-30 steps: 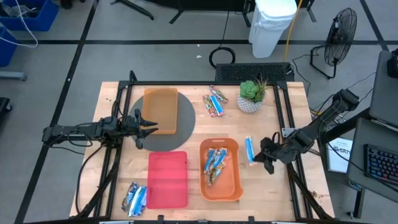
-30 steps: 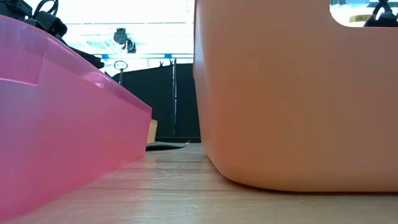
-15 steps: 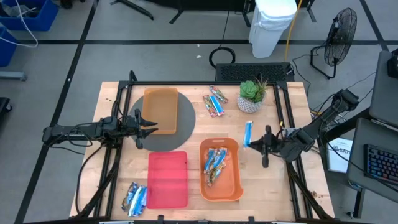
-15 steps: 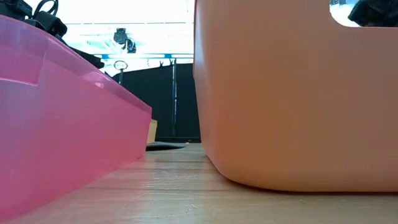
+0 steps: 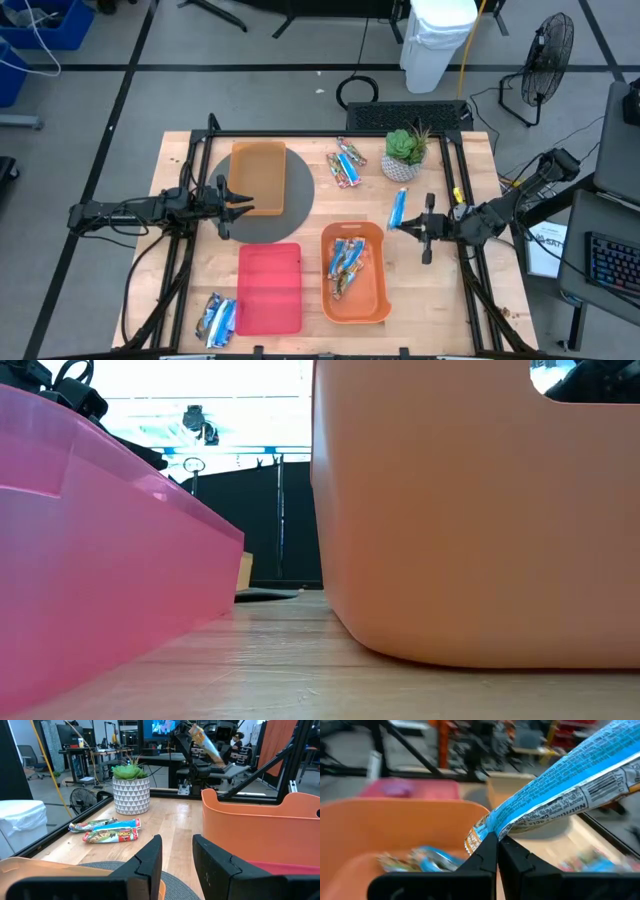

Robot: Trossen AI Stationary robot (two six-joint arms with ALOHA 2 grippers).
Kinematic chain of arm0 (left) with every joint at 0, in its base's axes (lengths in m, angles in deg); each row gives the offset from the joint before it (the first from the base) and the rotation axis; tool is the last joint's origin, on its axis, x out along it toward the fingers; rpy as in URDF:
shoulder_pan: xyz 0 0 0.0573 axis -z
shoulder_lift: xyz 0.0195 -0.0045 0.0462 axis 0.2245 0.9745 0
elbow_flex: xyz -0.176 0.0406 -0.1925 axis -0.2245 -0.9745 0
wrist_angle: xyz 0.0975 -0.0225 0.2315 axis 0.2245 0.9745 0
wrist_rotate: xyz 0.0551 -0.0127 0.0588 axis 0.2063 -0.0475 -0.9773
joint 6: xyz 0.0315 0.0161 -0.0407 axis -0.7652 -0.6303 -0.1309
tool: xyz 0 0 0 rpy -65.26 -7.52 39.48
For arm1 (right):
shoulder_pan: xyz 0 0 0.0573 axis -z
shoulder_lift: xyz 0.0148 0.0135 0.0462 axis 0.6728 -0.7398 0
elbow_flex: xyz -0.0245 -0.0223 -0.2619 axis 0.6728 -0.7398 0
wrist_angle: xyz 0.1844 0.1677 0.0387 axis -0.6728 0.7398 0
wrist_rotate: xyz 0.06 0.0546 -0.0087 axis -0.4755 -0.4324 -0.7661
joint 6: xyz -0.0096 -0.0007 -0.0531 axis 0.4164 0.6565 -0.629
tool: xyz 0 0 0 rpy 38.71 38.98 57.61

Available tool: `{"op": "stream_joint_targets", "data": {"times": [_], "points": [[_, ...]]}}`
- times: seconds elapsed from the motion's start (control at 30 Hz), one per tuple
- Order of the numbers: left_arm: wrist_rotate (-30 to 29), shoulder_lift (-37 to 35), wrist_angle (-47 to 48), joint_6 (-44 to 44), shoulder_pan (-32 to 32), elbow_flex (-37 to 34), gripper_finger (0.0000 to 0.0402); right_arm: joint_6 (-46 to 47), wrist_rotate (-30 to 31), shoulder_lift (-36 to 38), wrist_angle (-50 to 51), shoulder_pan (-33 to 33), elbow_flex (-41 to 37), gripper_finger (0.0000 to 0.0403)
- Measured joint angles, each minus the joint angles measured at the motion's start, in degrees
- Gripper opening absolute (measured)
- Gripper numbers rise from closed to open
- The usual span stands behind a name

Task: Pick and place Granola Bars by type
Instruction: Put the yellow granola bar into the orange bin

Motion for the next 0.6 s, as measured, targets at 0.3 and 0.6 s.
{"op": "stream_joint_targets", "data": {"times": [0.3, 0.6], "points": [[0.00, 0.00, 0.01, 0.00, 0.00, 0.00, 0.0113, -5.74, -15.87, 3.93, -16.11, 10.64, -9.40, 0.0000], [0.00, -0.01, 0.01, 0.00, 0.00, 0.00, 0.0113, -6.80, -32.41, 10.27, -15.03, 22.08, -9.64, 0.0000]]}}
